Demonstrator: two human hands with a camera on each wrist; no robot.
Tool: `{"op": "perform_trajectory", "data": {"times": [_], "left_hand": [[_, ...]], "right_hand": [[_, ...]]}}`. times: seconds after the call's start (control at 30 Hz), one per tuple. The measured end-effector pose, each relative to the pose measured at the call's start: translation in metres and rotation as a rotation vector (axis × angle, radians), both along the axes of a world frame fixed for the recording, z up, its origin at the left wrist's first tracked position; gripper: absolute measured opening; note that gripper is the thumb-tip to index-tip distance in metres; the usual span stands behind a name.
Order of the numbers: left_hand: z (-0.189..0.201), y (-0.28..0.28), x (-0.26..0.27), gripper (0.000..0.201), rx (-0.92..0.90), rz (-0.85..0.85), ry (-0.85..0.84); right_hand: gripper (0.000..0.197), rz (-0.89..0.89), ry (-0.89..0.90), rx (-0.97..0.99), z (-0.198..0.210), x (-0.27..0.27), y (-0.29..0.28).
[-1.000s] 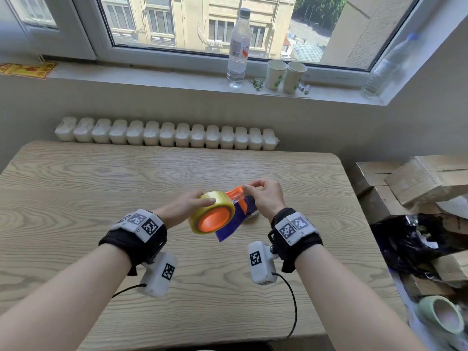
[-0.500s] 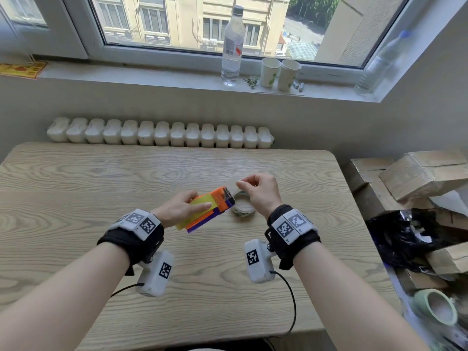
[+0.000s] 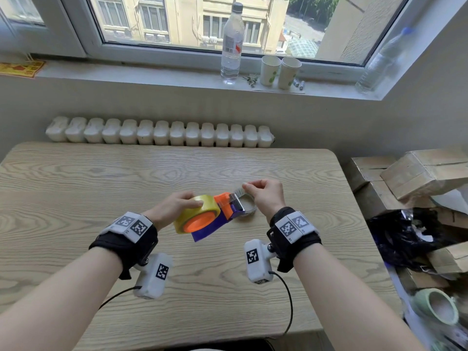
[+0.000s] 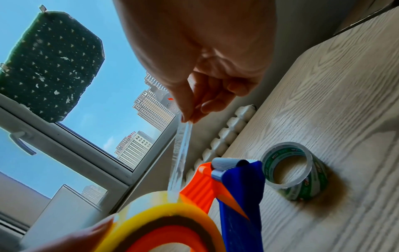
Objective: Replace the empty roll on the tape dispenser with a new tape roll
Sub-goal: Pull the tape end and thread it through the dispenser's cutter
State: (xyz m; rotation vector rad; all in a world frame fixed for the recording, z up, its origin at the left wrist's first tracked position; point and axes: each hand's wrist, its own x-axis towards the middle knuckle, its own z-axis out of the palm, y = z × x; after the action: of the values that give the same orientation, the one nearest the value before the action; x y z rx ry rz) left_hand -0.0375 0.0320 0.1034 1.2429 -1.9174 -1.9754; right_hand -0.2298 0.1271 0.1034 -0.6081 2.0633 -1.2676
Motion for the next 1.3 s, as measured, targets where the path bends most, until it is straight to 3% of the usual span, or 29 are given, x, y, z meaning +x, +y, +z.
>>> {"op": "perform_trajectory", "data": {"times": [0.23,0.93,1.3], "left_hand": [[-0.001,-0.003,0.0,0.017,0.005,0.029,0.097],[-0.015,-0.007,-0.009,0.038,-0.152,0.101,0.073],[-0.018,-0.013,-0.008,0.049,-0.299,0.077,-0.114]], "right_hand": [[0.023,-0.058,-0.022,0.028,-0.002,-0.005,0.003],[0.013,-0.116,0.094,-0.008,0.005,-0.001,0.003],[0.015,-0.11,0.149,-0.068,0.015,-0.001,-0.001]]}}
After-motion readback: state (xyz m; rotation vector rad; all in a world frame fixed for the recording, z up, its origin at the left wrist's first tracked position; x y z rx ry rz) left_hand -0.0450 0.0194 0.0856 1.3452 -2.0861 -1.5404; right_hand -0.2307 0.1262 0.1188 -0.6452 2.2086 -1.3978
